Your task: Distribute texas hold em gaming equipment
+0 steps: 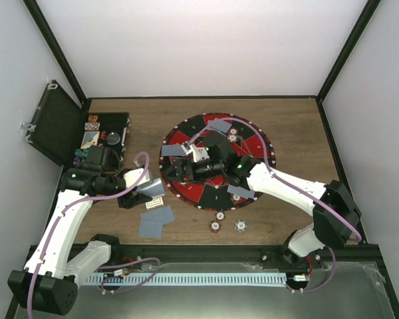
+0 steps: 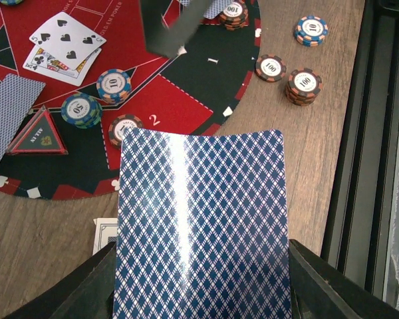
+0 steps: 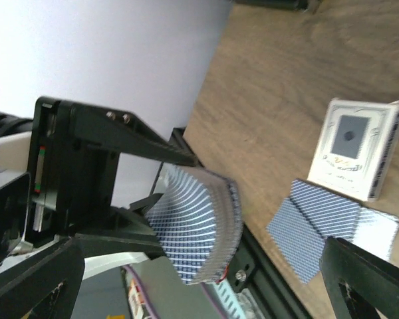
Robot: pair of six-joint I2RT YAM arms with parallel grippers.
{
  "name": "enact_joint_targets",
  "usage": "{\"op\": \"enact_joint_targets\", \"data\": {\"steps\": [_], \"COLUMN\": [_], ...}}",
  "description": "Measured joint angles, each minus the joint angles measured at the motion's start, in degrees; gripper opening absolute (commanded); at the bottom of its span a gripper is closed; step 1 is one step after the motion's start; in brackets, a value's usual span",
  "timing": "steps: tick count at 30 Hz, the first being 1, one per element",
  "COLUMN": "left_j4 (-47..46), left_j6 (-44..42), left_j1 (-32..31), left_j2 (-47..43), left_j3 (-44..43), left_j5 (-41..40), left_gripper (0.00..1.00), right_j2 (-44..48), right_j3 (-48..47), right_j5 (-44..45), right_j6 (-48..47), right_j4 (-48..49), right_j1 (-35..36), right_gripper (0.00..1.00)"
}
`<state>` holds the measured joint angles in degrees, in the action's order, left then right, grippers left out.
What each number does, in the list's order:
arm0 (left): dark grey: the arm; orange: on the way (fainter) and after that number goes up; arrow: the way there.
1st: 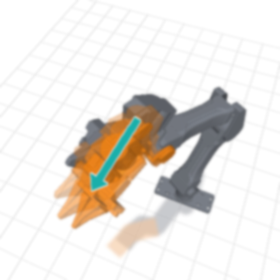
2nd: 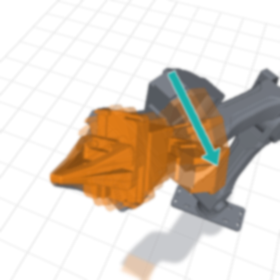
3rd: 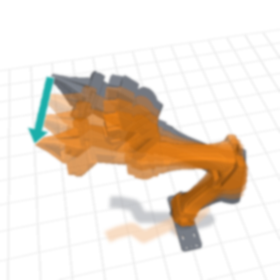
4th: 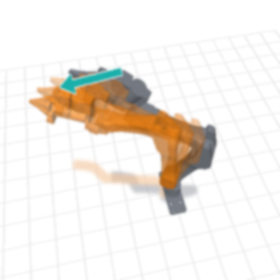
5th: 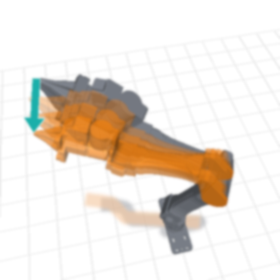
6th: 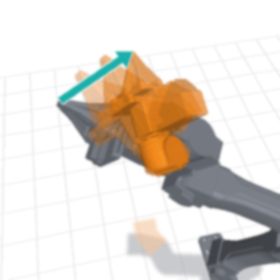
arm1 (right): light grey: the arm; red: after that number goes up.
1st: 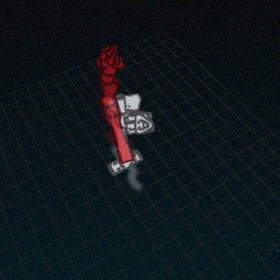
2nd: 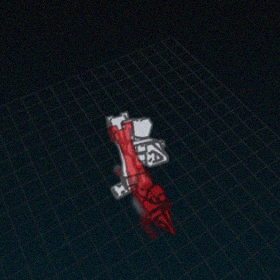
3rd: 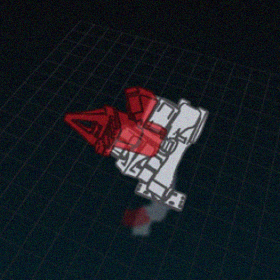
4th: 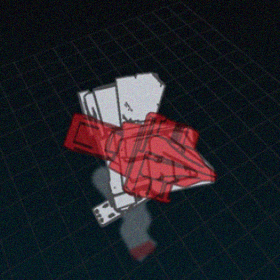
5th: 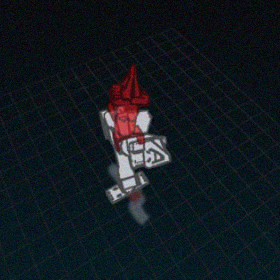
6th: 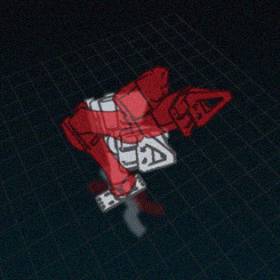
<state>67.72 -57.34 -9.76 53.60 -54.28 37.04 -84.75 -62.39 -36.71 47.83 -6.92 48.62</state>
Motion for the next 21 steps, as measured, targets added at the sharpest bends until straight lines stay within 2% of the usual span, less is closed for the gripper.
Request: {"op": "enact_joint_targets", "data": {"steps": [21], "left_j4": [-0.6], "left_j6": [0.1], "left_j1": [0.0], "left_j2": [0.0], "left_j3": [0.0], "left_j5": [0.3], "left_gripper": [0.05], "right_j2": [-11.8], "right_j3": [1.5], "right_j5": [-6.4], "right_j6": [10.4], "right_j4": [15.3], "right_j1": [5.4], "right_gripper": [0.98]}}
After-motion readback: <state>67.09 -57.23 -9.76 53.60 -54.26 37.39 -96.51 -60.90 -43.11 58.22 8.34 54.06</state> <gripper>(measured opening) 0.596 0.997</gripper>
